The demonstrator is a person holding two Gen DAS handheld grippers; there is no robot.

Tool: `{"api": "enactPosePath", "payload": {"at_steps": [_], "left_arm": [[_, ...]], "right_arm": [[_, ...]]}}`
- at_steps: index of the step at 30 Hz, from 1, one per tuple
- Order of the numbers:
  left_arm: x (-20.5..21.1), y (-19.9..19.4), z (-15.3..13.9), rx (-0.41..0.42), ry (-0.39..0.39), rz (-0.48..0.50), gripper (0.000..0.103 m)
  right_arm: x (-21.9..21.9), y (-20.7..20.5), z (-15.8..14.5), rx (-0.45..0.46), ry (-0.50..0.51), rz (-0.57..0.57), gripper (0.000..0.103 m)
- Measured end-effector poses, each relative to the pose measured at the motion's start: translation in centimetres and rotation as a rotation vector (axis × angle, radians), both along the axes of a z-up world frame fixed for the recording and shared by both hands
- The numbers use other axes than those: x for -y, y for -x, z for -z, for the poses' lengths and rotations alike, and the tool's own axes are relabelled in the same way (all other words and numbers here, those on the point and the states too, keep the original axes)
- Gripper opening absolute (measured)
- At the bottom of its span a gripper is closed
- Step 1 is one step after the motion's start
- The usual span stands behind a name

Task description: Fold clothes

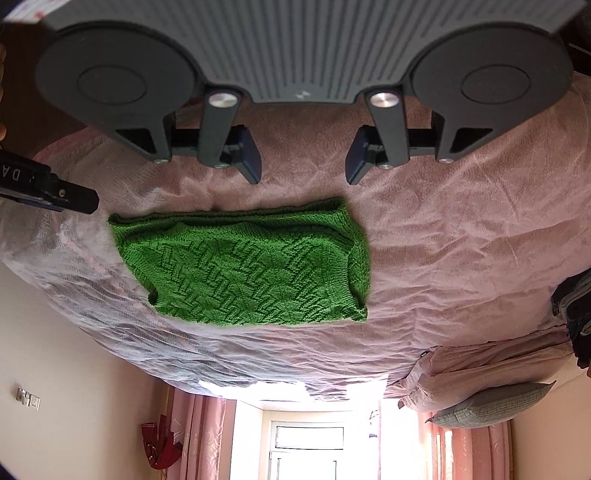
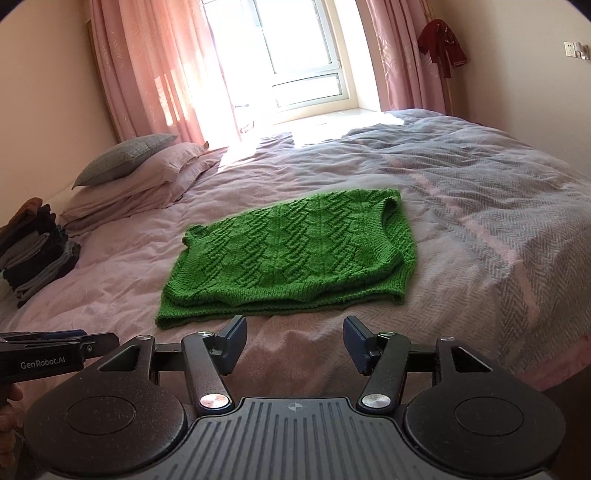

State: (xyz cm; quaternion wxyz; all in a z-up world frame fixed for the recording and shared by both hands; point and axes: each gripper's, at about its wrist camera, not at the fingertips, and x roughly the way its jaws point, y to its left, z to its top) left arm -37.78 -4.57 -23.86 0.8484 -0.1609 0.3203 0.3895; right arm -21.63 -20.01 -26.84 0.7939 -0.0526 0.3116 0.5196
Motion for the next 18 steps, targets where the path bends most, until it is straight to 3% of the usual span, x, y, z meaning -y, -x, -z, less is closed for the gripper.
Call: {"api": "enactPosePath", "payload": {"at_steps": [18], "left_arm": [[-4.5,-3.4,2.2,-0.055,0.059,-0.001,0.046]], "right_arm": [[-3.2,-4.2,1.6,-0.045,0.069,0.029,0.055]]}}
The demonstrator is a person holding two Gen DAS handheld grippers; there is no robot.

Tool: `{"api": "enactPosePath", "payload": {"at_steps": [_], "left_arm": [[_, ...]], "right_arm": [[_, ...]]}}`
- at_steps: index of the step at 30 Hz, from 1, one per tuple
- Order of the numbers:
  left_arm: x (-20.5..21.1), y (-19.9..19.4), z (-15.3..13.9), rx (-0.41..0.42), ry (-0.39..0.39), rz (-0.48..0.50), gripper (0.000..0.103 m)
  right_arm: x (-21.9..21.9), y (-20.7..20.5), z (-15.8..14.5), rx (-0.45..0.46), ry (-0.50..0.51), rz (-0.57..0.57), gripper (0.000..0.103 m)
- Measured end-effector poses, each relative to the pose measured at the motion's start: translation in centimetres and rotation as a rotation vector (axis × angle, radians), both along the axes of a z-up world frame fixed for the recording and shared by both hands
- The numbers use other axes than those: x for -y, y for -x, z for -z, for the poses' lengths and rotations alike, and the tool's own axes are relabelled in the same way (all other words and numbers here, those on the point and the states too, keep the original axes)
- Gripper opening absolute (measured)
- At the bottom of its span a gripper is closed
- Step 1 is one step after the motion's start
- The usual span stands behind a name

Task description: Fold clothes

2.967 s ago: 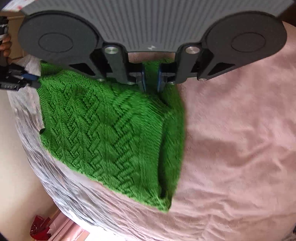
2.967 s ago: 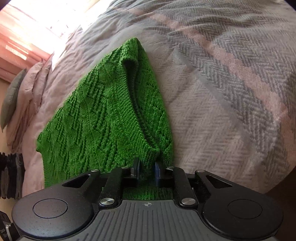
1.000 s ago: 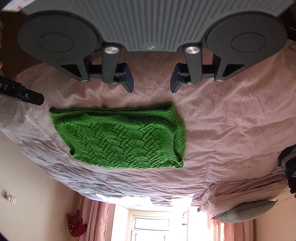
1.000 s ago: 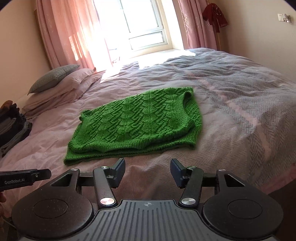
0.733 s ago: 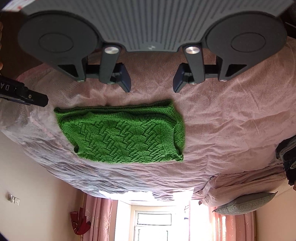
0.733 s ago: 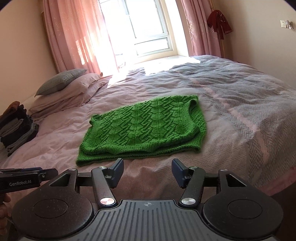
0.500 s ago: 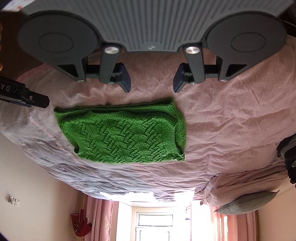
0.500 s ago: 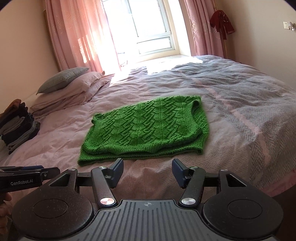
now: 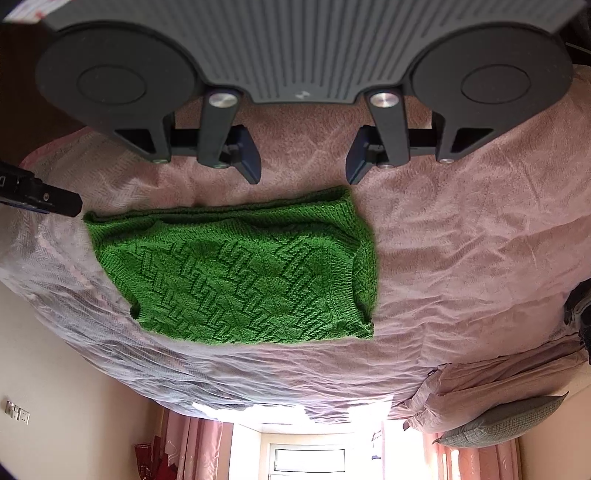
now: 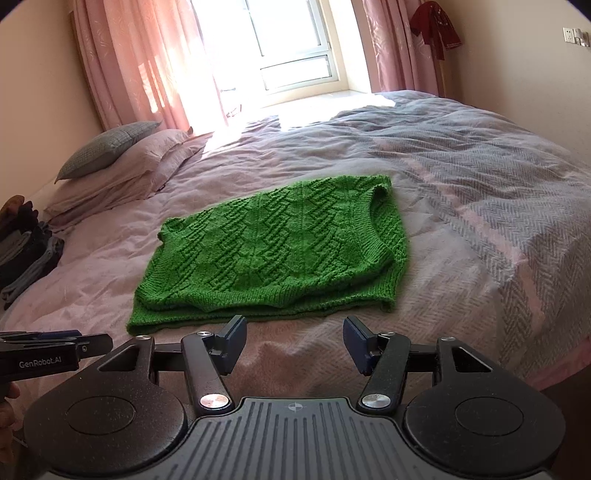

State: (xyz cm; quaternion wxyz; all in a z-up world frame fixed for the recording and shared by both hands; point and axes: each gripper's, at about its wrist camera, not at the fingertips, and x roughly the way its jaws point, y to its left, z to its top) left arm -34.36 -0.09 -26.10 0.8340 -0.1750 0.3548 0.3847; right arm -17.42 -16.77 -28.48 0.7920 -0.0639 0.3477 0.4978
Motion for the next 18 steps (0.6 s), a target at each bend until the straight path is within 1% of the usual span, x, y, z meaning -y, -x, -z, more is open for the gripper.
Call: {"api": "enactPosePath", "payload": {"at_steps": [4,8,9,10,11,12,15,18], "left_arm": [[-1.7,0.1,0.5,0.039,0.008,0.004,0.046],[-3.6,0.0,0.9,0.078,-0.005,0.011,0.044],[-4.0,-0.1,1.0,0.084,-0.008,0.013,0.043],[-4.6,-0.3,1.1,0.094,-0.013,0.015,0.042],[-5.0,-0.5,1.3,0.102,-0.017,0.018,0.041],[-5.5,-0.8,1.4,0.107,-0.021,0.022,0.039],[-6.8,-1.9,1.8,0.125,-0.043,0.034,0.035],[-8.0,-3.0,2.5,0.14,-0.067,0.044,0.033]], "right_arm": [[-0.9,-1.4,0.8,-0.004,0.001,0.017,0.055],[-1.4,-2.9,1.2,0.011,-0.053,0.055,0.055],[-1.6,-3.3,1.3,0.02,-0.068,0.063,0.051],[-1.9,-3.7,1.4,0.026,-0.076,0.064,0.045],[-2.3,-4.2,1.4,0.031,-0.084,0.064,0.032],[-2.7,-4.6,1.5,0.032,-0.089,0.067,0.022],[-4.0,-5.8,1.9,0.03,-0.097,0.058,0.021],[-5.5,-6.7,2.7,0.033,-0.097,0.052,0.021]]}}
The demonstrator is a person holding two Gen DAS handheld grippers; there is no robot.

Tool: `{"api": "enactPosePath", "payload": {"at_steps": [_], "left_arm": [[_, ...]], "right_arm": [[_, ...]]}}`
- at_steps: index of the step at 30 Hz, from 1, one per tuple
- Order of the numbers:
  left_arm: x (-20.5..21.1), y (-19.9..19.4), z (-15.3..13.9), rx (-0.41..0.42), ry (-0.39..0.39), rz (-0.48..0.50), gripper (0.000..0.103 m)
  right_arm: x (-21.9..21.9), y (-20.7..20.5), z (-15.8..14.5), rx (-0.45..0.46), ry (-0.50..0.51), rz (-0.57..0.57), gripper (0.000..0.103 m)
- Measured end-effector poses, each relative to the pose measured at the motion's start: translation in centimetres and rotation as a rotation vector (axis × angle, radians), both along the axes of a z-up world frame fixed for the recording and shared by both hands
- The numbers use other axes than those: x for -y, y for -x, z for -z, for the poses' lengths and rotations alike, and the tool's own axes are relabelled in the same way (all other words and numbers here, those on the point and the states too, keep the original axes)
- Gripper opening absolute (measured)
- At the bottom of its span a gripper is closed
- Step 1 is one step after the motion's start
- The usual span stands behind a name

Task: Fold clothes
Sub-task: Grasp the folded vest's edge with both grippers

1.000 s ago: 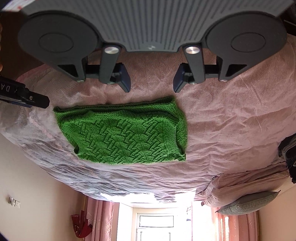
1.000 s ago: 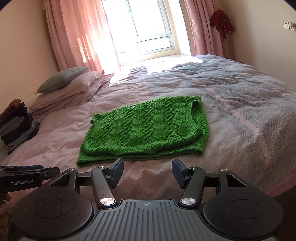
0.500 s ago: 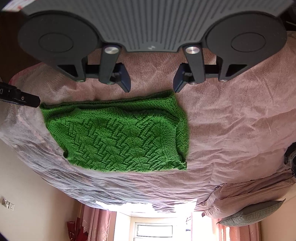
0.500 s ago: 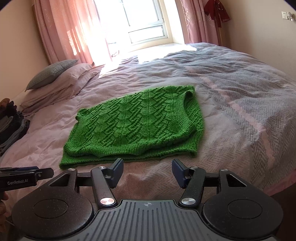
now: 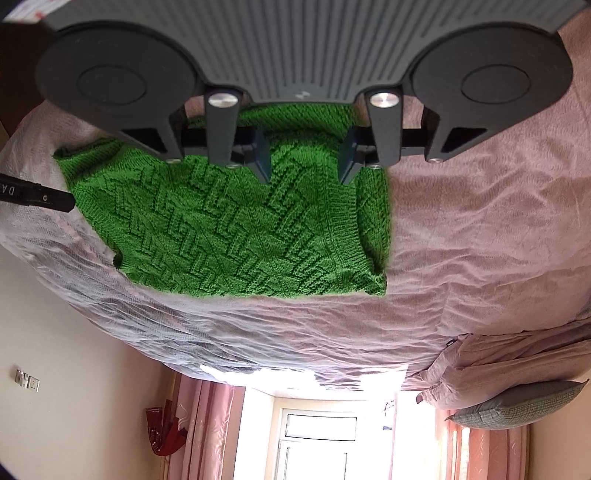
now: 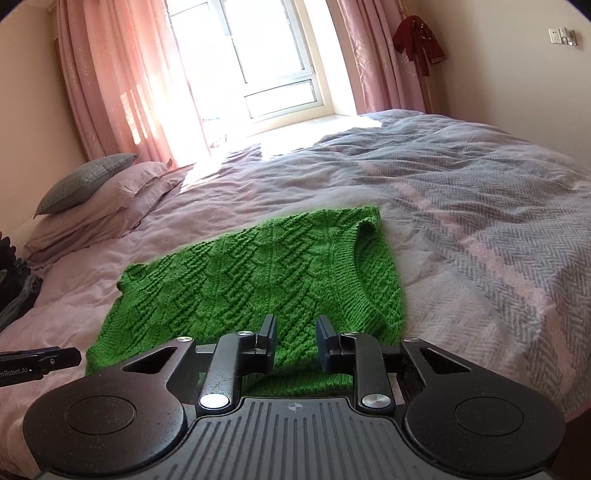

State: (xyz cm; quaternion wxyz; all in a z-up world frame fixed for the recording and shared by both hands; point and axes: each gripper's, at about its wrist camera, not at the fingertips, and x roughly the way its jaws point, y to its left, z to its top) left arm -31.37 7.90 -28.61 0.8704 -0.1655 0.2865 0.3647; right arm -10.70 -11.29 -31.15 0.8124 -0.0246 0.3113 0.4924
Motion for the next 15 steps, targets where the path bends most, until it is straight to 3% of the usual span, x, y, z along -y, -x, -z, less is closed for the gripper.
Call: {"api": "enactPosePath", "payload": {"at_steps": [3,7,9,11,15], "left_arm": [[-1.1,-1.1,1.2,0.001,-0.01,0.007,0.031],[-2.1,-2.4,4.2,-0.089,0.038,0.003,0.024],[-1.6,-2.3,5.1,-0.095,0.005,0.009,0.024],[-1.2,-2.4,5.3,-0.111,-0.025,0.02,0.024],[-1.9,-2.1,4.2,-0.083,0.008,0.023,0.024]], "right_arm": [[-1.1,-0.8,1.2,0.003,0.006,0.002,0.021],[-2.4,-1.7,3.8,-0.012,0.116,0.006,0.021],[-2.3,-1.9,5.0,-0.02,0.132,-0.005,0.021],[-2.3,-1.7,5.3,0.007,0.139,-0.017,0.021],[-2.3,-2.1,4.3,-0.008,0.137,-0.041,0.021]]}}
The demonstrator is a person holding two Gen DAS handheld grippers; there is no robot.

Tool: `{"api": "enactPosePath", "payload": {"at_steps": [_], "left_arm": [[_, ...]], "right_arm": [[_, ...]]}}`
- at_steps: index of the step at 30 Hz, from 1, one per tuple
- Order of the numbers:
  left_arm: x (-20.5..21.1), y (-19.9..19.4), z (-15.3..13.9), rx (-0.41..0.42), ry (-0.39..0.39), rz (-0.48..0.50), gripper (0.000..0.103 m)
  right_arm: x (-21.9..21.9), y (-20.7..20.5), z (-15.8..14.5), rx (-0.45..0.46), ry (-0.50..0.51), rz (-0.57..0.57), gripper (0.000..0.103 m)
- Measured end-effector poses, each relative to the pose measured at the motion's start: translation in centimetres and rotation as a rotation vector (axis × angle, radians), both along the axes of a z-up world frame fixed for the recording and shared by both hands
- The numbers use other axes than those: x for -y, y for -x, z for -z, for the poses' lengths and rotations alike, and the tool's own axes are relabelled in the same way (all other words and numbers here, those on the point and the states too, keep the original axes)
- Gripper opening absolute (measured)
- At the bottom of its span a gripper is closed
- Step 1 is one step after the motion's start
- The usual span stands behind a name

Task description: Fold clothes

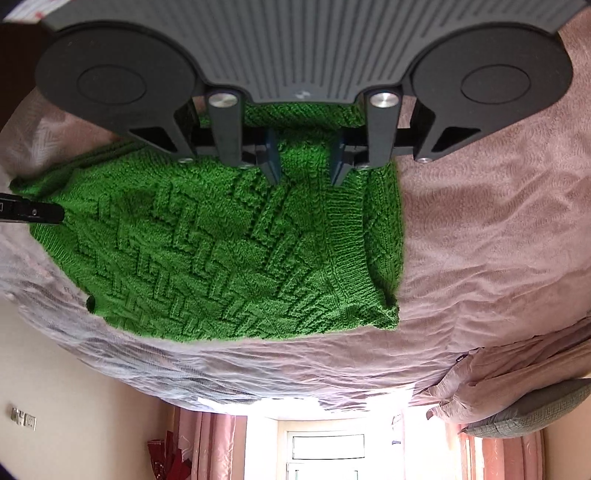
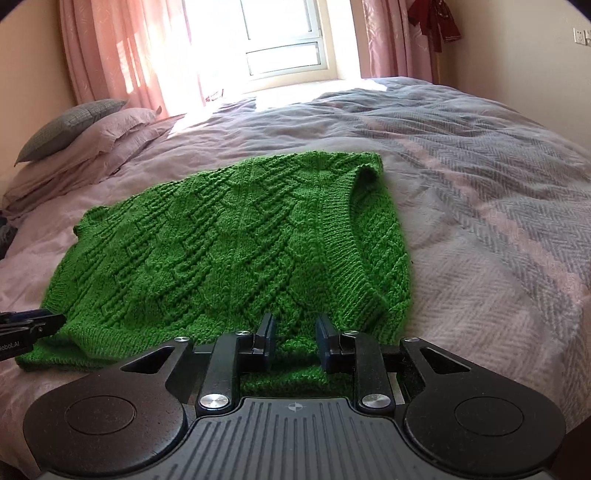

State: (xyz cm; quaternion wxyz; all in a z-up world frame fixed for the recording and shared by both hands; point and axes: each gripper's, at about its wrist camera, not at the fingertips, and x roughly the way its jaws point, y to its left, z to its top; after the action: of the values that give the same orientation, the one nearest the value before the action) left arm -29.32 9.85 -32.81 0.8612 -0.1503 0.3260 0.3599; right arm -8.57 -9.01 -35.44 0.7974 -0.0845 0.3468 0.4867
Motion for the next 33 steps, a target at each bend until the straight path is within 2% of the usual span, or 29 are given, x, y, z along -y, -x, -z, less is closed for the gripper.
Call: {"api": "enactPosePath", "payload": {"at_steps": [2,3,5,6,7,12,17,20,21,23,24,26,29,31,33], "left_arm": [[-0.4,0.6,-1.0,0.046,0.018,-0.006,0.024],[-0.6,1.0,-1.3,0.066,0.026,-0.011,0.024],[-1.2,1.6,-1.9,0.104,0.046,-0.023,0.024],[-1.6,1.9,-2.0,0.12,0.06,-0.03,0.024],[-2.1,2.1,-2.0,0.134,0.078,-0.039,0.024],[-3.7,2.8,-0.8,0.148,0.16,-0.087,0.024],[-4.6,3.8,-0.2,0.208,0.225,-0.11,0.024],[-5.0,4.0,0.2,0.226,0.252,-0.115,0.024],[-5.1,4.0,0.3,0.229,0.258,-0.117,0.024],[-5.1,4.1,0.6,0.229,0.262,-0.119,0.024],[-5.1,4.1,0.7,0.228,0.262,-0.117,0.024],[-5.1,4.0,0.8,0.223,0.256,-0.11,0.024],[-5.2,4.2,0.7,0.222,0.252,-0.097,0.023],[-5.5,4.6,0.5,0.237,0.261,-0.094,0.023],[-5.8,5.3,0.3,0.257,0.268,-0.095,0.022]], "right_arm": [[1.0,-1.1,-1.1,-0.045,-0.087,0.014,0.022],[1.5,-1.8,-1.6,-0.066,-0.127,0.033,0.026],[2.5,-3.8,-1.9,-0.113,-0.187,0.096,0.05],[2.9,-4.8,-1.8,-0.135,-0.208,0.135,0.066],[3.1,-5.9,-1.5,-0.159,-0.218,0.171,0.068],[3.1,-10.3,1.5,-0.39,-0.259,0.203,0.068],[1.6,-12.2,2.6,-0.528,-0.335,0.132,0.066],[0.7,-13.0,3.5,-0.575,-0.338,0.122,0.052],[0.3,-13.0,3.7,-0.58,-0.328,0.122,0.045],[0.1,-12.6,3.8,-0.553,-0.301,0.121,0.032],[-0.1,-12.3,3.8,-0.538,-0.276,0.124,0.019],[-0.5,-11.9,3.4,-0.514,-0.238,0.144,0.017],[-2.2,-11.0,1.4,-0.428,-0.109,0.179,0.015],[-4.5,-9.3,-0.9,-0.27,0.037,0.189,0.015],[-7.1,-6.3,-3.5,-0.063,0.156,0.179,0.015]]}}
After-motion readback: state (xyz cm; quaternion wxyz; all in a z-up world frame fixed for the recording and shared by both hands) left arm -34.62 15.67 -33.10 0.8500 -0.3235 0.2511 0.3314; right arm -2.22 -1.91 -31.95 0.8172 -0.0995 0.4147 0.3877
